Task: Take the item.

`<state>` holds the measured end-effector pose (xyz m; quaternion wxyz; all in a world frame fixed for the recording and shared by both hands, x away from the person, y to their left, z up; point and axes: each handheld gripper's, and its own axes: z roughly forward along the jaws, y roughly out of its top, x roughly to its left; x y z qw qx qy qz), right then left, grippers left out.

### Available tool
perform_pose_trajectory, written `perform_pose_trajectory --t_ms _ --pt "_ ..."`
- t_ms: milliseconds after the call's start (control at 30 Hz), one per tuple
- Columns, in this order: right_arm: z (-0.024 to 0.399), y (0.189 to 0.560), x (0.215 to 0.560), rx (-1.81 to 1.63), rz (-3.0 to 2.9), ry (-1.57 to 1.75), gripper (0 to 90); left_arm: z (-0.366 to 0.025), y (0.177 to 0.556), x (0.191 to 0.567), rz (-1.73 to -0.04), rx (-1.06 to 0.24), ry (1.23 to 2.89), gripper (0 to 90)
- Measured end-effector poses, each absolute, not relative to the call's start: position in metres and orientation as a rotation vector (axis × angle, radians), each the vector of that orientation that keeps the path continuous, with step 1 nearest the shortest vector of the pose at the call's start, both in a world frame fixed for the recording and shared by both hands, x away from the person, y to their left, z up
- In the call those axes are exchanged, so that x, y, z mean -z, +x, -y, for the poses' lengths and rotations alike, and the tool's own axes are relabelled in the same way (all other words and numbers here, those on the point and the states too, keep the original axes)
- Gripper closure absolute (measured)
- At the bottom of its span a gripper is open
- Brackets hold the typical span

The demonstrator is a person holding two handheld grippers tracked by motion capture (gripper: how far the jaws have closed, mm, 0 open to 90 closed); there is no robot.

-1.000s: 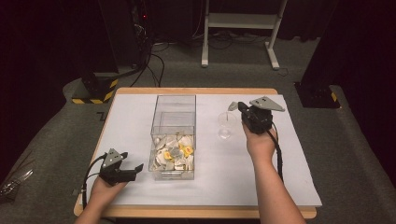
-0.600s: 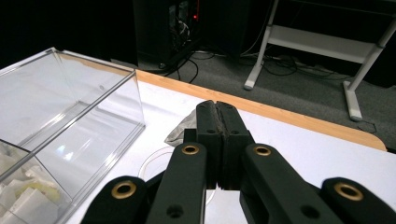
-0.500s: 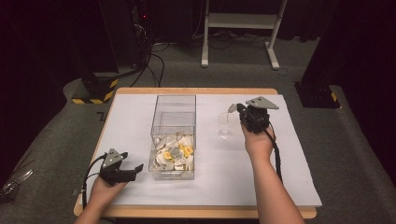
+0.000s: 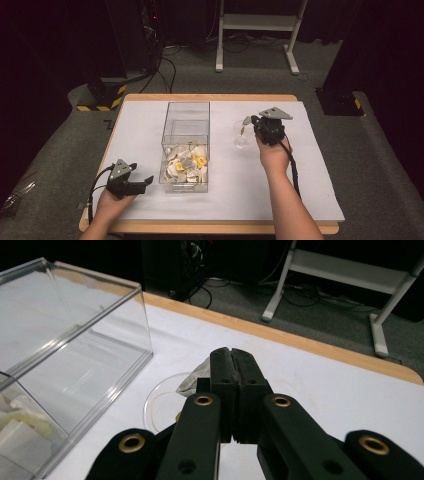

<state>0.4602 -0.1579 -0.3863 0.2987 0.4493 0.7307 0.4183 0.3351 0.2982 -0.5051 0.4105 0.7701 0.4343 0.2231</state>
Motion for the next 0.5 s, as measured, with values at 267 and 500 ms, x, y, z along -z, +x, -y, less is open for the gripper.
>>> perform_pose_trajectory --t_ms 267,500 --pt "0.152 0.462 0.397 -1.082 -1.973 1.192 88.9 -0.298 0.335 0.505 -1.094 -0.559 1.937 15.1" --pt "0.148 0.464 0.406 -1.05 -1.993 1.197 88.5 -0.298 0.335 0.505 -1.092 -0.557 1.937 15.1"
